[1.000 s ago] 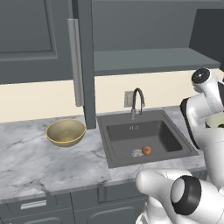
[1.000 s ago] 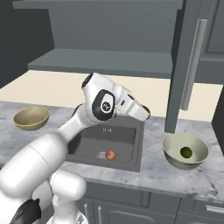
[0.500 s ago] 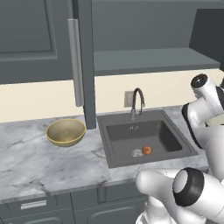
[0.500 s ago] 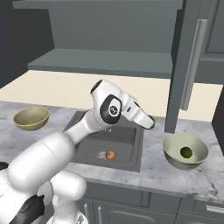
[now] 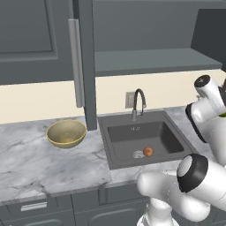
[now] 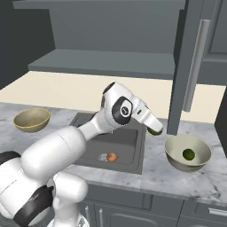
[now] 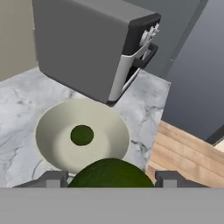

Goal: Pick the limes from the cabinet and place them in one bowl. Pick the onion from the sink and place it in the other bowl.

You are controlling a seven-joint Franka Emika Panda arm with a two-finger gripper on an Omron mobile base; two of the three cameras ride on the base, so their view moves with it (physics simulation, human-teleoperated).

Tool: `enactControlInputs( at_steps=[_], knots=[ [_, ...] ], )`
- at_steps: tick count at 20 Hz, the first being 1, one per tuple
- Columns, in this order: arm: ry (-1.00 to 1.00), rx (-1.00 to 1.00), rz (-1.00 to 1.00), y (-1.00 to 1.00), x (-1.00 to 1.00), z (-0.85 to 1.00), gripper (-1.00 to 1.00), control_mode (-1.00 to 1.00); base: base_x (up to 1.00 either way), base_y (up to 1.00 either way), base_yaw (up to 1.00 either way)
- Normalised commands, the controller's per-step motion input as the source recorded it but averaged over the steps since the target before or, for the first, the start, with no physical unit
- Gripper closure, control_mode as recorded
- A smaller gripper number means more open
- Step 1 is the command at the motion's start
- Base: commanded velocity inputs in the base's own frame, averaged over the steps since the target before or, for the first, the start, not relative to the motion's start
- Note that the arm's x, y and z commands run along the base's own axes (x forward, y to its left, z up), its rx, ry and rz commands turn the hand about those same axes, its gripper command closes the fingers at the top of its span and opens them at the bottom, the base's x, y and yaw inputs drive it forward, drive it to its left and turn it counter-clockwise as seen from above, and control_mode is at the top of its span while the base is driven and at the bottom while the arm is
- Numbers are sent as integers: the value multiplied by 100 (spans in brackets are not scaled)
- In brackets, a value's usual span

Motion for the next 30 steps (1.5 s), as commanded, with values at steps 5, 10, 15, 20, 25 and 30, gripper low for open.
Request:
enactControlInputs(
  at_steps=[5, 10, 15, 20, 25, 30],
  knots=[
    [1, 3, 0, -24, 8, -25, 100, -100, 0, 0, 0],
    [0, 3, 0, -24, 5, -22, 100, -100, 0, 0, 0],
    [0, 3, 0, -26, 10, -18, 100, -100, 0, 0, 0],
    [0, 3, 0, -27, 10, -19, 100, -100, 0, 0, 0],
    [0, 3, 0, -27, 10, -18, 100, -100, 0, 0, 0],
    [0, 5, 0, -22, 12, -22, 100, -100, 0, 0, 0]
  ],
)
